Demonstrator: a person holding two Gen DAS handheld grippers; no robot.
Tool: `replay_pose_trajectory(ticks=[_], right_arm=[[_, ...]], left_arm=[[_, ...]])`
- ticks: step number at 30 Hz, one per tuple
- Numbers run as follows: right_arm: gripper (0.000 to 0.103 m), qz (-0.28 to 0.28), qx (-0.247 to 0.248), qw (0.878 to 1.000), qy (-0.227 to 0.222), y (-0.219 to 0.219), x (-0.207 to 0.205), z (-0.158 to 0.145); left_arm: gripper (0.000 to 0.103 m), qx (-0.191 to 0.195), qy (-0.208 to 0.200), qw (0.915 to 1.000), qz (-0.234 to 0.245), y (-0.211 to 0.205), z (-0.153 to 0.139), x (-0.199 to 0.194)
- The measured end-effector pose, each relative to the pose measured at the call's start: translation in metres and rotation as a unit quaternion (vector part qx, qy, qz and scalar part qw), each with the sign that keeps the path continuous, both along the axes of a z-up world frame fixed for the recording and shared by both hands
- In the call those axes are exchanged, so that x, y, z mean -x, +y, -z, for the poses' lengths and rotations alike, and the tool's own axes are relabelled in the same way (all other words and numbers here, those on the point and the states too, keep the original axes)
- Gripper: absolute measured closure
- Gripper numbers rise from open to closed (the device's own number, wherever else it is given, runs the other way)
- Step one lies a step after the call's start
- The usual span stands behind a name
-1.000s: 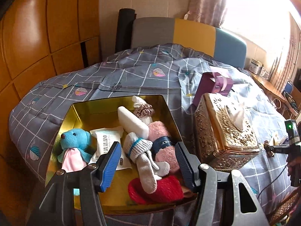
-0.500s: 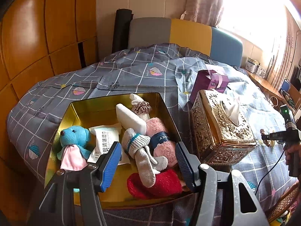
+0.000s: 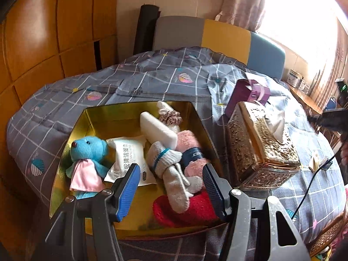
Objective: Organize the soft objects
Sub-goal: 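Carry the brown scrunchie into the gold tray with the right tool and release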
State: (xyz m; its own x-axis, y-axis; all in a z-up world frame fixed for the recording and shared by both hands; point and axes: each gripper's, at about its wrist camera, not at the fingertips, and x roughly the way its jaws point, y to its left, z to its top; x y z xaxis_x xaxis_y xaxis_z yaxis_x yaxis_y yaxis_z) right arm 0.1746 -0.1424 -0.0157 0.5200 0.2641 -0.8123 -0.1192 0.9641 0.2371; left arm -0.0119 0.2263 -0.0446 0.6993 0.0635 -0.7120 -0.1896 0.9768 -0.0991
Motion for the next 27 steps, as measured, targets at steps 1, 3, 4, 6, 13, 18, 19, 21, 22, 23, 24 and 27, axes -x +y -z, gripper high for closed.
replay_pose_trajectory(ticks=[1,3,4,6,13,18,19,21,22,23,24,27], right_arm=[[0.089,-0.017,-0.005,1.0,-0.015,0.013,0.003,-0.013],[0.089,-0.051,-0.015,0.998,-0.039,0.039,0.01,-0.036],[0.089,-0.072,-0.021,0.996,-0.053,0.054,0.015,-0.047],[0.089,-0.115,-0.032,0.991,-0.068,0.085,0.026,-0.062],[0.089,-0.273,-0.056,0.959,-0.046,0.215,0.075,-0.047],[0.089,-0.343,-0.059,0.937,0.01,0.299,0.094,0.008],[0.089,-0.351,-0.056,0.935,0.025,0.313,0.097,0.023],[0.089,-0.356,-0.047,0.932,0.05,0.332,0.101,0.05],[0.089,-0.359,-0.043,0.93,0.061,0.34,0.102,0.063],[0.089,-0.36,-0.038,0.93,0.067,0.343,0.106,0.071],[0.089,-0.358,-0.032,0.93,0.072,0.348,0.107,0.081],[0.079,-0.356,-0.034,0.931,0.078,0.356,0.104,0.098]], left_arm=[[0.043,0.003,0.0,1.0,-0.006,0.004,0.0,0.0],[0.043,0.006,-0.001,0.9997,-0.026,0.018,0.0,0.002],[0.043,0.006,-0.004,0.9993,-0.036,0.025,-0.002,0.003],[0.043,0.001,-0.009,0.9978,-0.066,0.042,-0.006,0.008],[0.043,-0.007,-0.019,0.9894,-0.144,0.093,-0.014,0.022],[0.043,-0.007,-0.023,0.988,-0.152,0.101,-0.014,0.028],[0.043,-0.007,-0.022,0.9881,-0.152,0.099,-0.013,0.027],[0.043,-0.003,-0.019,0.989,-0.146,0.098,-0.011,0.026],[0.043,-0.004,-0.018,0.9893,-0.145,0.097,-0.01,0.026],[0.043,-0.004,-0.016,0.9895,-0.144,0.096,-0.009,0.025],[0.043,-0.003,-0.013,0.9898,-0.142,0.095,-0.007,0.025],[0.043,-0.003,-0.008,0.9902,-0.14,0.094,-0.004,0.023]])
